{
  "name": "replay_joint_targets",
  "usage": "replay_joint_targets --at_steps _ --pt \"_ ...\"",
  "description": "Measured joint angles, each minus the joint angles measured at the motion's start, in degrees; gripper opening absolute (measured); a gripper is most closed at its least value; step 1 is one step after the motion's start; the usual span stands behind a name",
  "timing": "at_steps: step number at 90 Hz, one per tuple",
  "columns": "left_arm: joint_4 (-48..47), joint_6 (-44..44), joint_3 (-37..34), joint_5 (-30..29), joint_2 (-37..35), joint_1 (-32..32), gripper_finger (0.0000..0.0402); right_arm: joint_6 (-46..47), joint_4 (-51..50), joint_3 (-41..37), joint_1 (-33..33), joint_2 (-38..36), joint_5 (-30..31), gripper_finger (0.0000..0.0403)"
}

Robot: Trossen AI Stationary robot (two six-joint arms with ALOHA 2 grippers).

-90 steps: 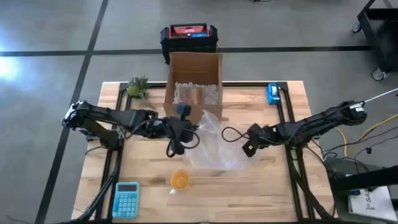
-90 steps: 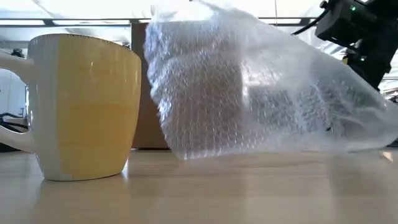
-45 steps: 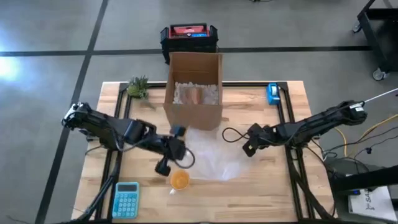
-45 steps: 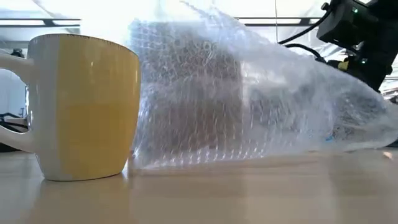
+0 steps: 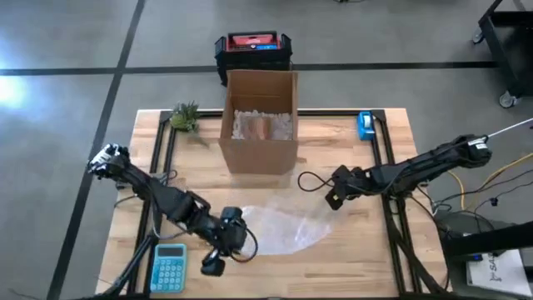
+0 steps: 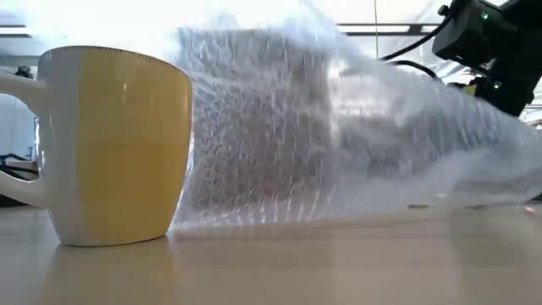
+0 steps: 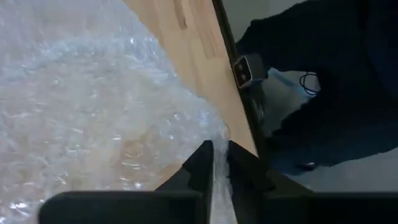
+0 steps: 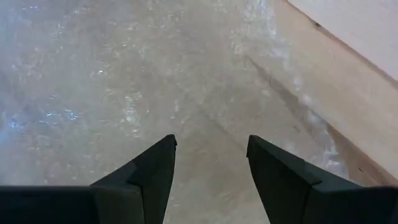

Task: Wrap mug
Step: Wrap the yellow mug with bubble wrap

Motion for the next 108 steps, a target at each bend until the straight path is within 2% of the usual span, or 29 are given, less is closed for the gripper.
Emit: replay_joint_targets --at_steps 8,21,31,40,59,65,81,95,108 --pt "0.8 -3.6 0.0 2.7 2.8 -0.9 0.0093 -0.4 0.0 0.0 0.0 0.0 0.0 0.0185" --pt "1.8 -10.4 0.8 14.0 5.1 -1.0 0.0161 -1.7 0.0 0.0 0.0 0.0 0.0 0.0186" --pt "1.7 -18.5 1.3 15.0 4.6 -2.8 0.0193 -2.6 0.1 0.0 0.0 0.0 0.0 0.0185" --pt "1.3 -23.4 1.6 10.2 2.6 -5.5 0.02 -3.5 0.3 0.0 0.0 0.0 0.0 0.0186" --pt "-6.2 -32.3 1.6 -11.1 -0.4 -13.1 0.0179 -8.5 6.3 0.0 0.0 0.0 0.0 0.0186" --pt "-8.7 -35.5 1.2 -14.6 -0.4 -15.5 0.0168 -10.5 8.4 0.0 0.0 0.0 -0.1 0.0185" --pt "-5.9 -38.2 -3.0 -19.4 2.4 -19.1 0.014 -13.0 11.0 0.0 0.0 0.0 0.0 0.0186" --pt "1.3 -42.3 -7.9 -19.3 4.6 -19.8 0.0119 -13.1 12.1 0.0 0.0 0.0 0.0 0.0186" --pt "6.9 -49.1 -12.8 -16.8 5.5 -21.0 0.0105 -13.0 12.1 -0.3 0.0 0.0 0.0 0.0186"
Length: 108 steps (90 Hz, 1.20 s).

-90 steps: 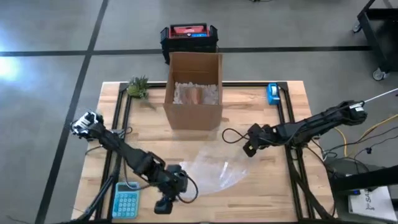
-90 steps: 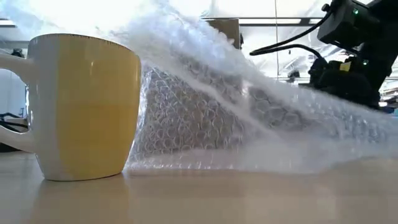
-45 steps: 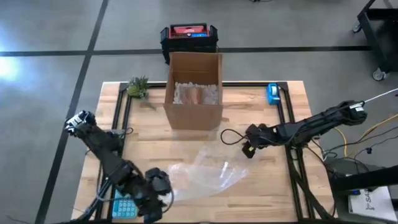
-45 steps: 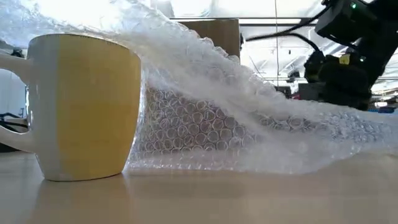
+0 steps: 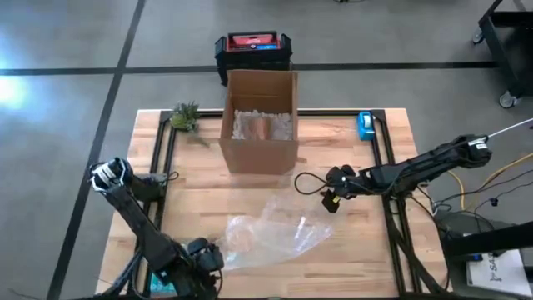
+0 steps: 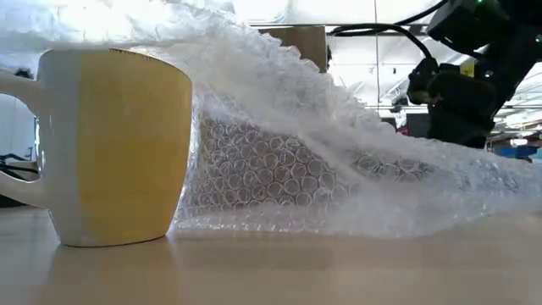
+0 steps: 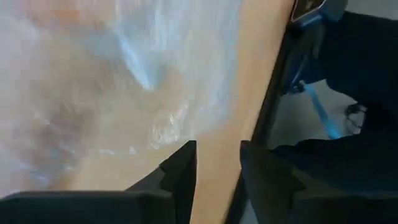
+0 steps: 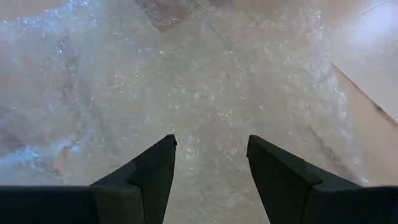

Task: Wrap mug
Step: Wrap the yellow mug with bubble wrap

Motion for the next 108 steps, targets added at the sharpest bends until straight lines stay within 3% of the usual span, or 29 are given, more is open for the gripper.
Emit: replay_joint_targets --at_steps 9,18,34,73,108 --pt "2.5 -4.9 -3.2 0.1 0.0 -1.6 0.01 0.0 0.0 -0.3 0.0 0.0 0.0 0.0185" --pt "9.2 -7.9 -7.5 -6.1 0.0 -2.8 0.0101 0.1 0.0 -0.5 0.0 0.0 0.0 0.0186" --pt "18.9 -5.8 -13.7 -13.7 0.0 -1.8 0.0106 0.2 0.9 -0.7 0.1 0.0 0.0 0.0185" --pt "19.4 -3.2 -14.6 -15.4 -0.1 -0.3 0.0086 0.0 1.3 -1.1 0.1 0.0 -0.4 0.0186" --pt "19.3 2.4 -12.6 -15.7 -0.2 4.9 0.0065 0.1 1.4 -1.1 0.1 0.0 -0.4 0.0186"
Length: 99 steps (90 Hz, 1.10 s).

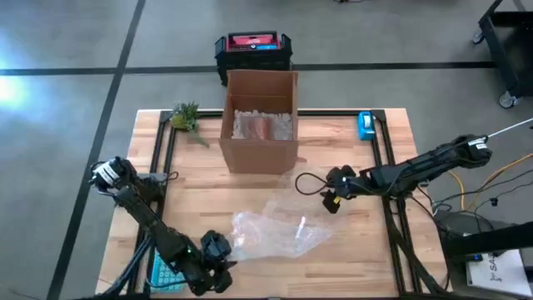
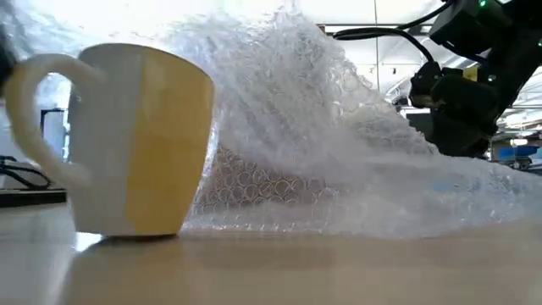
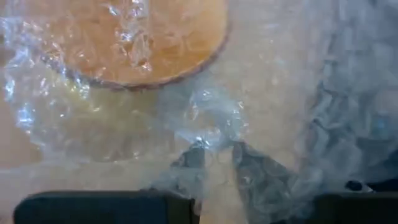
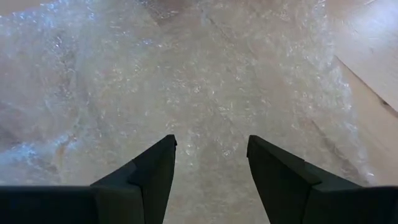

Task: Wrap mug
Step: Wrap the yellow mug with bubble wrap

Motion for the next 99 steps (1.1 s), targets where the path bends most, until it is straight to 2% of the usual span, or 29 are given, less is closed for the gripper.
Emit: replay_joint_targets --at_steps 24,36,52,68,81,90,99 --pt "-3.9 -2.4 -0.1 2.8 0.0 0.3 0.0065 -0.1 0.0 0.0 0.0 0.0 0.0 0.0186" --pt "-8.7 -8.4 -0.1 5.6 0.0 0.3 0.008 -0.1 0.1 0.0 0.0 0.0 0.0 0.0186" --pt "-8.2 -10.0 -0.3 5.7 0.0 0.3 0.0142 0.0 0.1 0.0 0.0 0.0 0.0 0.0186" --pt "-1.7 -4.9 -0.3 5.9 0.0 0.2 0.0211 0.0 0.1 0.0 0.0 0.0 0.0 0.0186" --pt "-1.8 -7.3 -0.3 3.1 0.0 0.8 0.0234 -0.1 0.1 0.0 0.0 0.0 0.9 0.0186" --pt "-0.8 -7.7 -0.3 -0.5 0.7 1.6 0.0233 -0.1 0.2 0.0 0.0 0.0 1.8 0.0186" --pt "0.5 -8.4 -0.3 -1.1 2.2 2.9 0.0225 -0.1 0.7 0.0 0.0 0.0 2.0 0.0186"
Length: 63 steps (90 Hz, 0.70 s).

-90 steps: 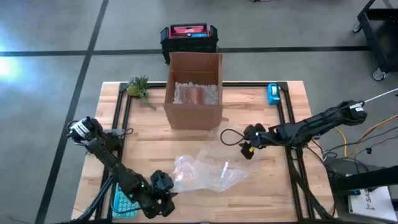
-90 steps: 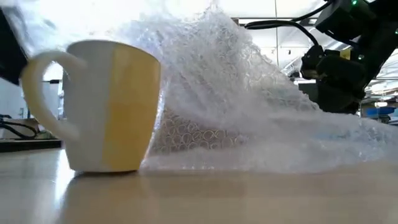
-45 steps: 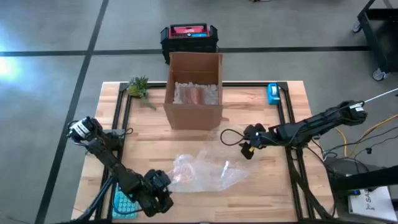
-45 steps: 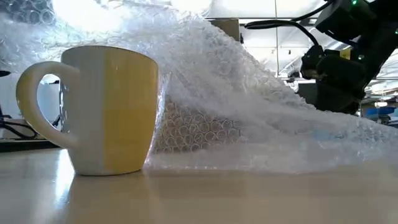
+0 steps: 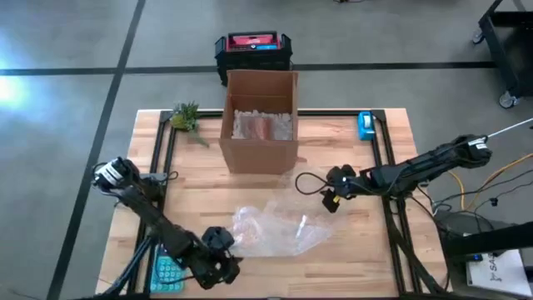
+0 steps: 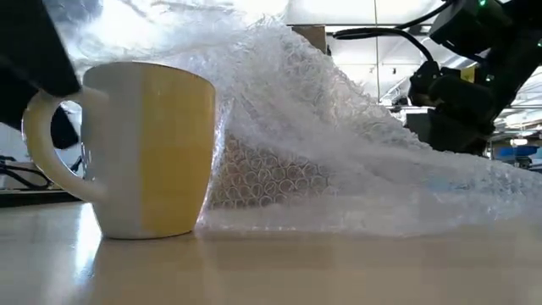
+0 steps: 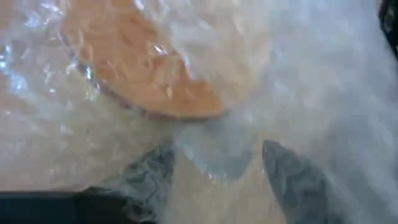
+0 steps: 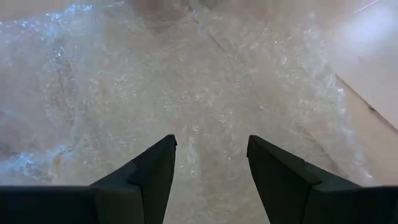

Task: Wrap mug
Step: Wrap the yellow mug with bubble wrap

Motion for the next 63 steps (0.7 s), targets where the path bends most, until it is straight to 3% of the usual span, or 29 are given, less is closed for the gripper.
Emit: replay_joint_targets --at_steps 27,50,63 --pt "-0.7 -1.7 0.0 1.3 3.6 2.5 0.019 0.0 0.8 -0.2 0.0 0.0 0.0 0.0186" --pt "-2.3 -0.5 0.0 -0.8 3.2 3.2 0.009 0.1 0.9 -0.4 0.0 0.0 0.0 0.0186" --pt "-1.9 3.3 0.0 -1.0 2.3 3.2 0.0052 0.1 0.9 -0.6 0.0 0.0 0.0 0.0186"
